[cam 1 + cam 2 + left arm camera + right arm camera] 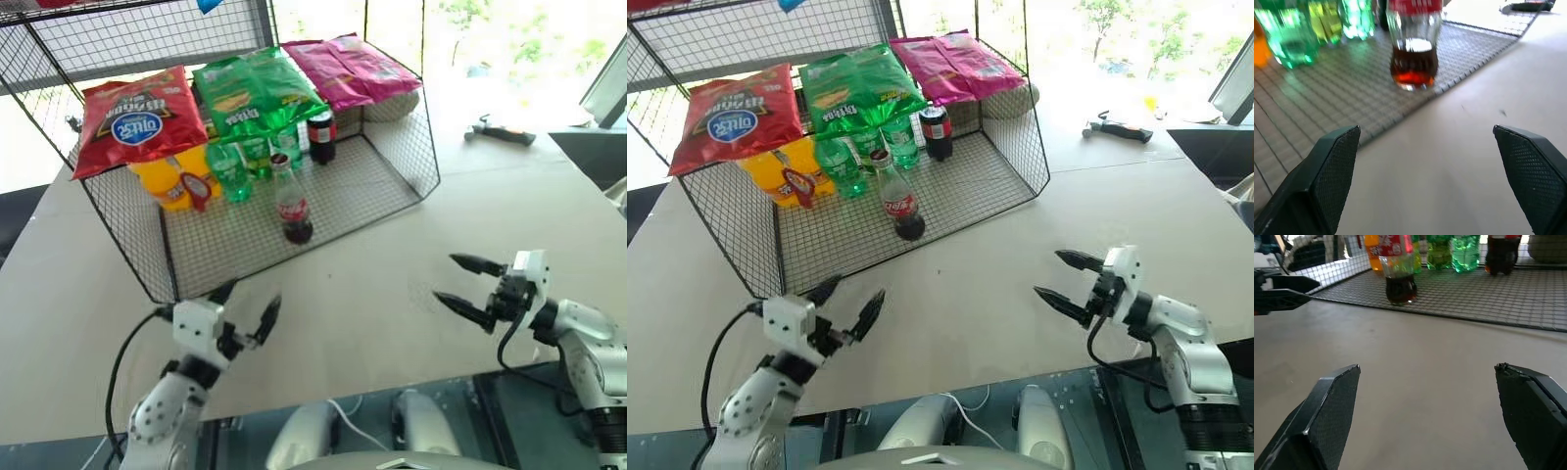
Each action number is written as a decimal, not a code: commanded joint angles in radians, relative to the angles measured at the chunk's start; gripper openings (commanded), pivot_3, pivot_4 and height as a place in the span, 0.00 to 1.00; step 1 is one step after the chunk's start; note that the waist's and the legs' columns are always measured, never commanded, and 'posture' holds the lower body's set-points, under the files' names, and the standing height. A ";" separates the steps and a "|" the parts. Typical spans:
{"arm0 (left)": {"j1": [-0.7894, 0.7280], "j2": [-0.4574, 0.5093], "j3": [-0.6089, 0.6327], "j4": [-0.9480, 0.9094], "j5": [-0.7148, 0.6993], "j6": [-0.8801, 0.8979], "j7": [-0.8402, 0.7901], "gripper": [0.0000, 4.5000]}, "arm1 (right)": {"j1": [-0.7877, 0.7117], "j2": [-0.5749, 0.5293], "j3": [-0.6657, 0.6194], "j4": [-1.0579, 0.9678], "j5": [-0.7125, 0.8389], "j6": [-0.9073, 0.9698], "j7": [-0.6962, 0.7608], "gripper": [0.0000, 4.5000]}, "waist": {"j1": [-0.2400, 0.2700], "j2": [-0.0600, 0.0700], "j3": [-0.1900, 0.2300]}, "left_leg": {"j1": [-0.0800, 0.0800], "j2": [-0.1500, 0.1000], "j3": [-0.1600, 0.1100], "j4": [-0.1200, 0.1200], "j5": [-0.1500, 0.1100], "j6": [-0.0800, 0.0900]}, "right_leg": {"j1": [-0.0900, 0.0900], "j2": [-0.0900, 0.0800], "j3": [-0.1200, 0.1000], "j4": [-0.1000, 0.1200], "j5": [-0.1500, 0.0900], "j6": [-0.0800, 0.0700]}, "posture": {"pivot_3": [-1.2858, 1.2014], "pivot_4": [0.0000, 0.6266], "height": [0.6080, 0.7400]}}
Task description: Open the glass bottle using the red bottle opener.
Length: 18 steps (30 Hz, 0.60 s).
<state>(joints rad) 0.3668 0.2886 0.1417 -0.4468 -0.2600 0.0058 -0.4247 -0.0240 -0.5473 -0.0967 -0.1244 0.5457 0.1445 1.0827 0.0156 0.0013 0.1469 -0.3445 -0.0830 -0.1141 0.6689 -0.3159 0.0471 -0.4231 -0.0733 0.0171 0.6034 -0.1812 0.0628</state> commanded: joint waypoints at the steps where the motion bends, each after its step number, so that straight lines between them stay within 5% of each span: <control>1: -0.045 -0.016 0.011 -0.064 0.030 0.024 0.076 1.00 | 0.003 0.007 0.008 -0.120 0.059 0.067 -0.029 0.99 | 0.000 0.000 0.000 | 0.000 0.000 0.000 0.000 0.001 -0.002 | 0.000 0.000 0.000 0.000 0.000 0.000 | 0.52 0.24 1.00; 18: -0.432 -0.056 0.098 0.126 0.245 0.021 0.397 1.00 | -0.102 0.084 0.060 -0.370 0.210 0.216 -0.160 0.99 | 0.001 -0.007 0.004 | -0.003 -0.001 -0.002 0.000 0.003 -0.005 | -0.004 0.001 -0.001 0.002 0.000 0.000 | 0.52 0.24 1.00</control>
<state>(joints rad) -0.0430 0.2203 0.2078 -0.3114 -0.0303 0.0450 -0.0550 -0.1098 -0.4672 -0.0275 -0.4331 0.7083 0.3466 0.9403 0.0166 -0.0057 0.1511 -0.3477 -0.0840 -0.1163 0.6691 -0.3129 0.0418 -0.4278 -0.0723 0.0159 0.6054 -0.1807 0.0624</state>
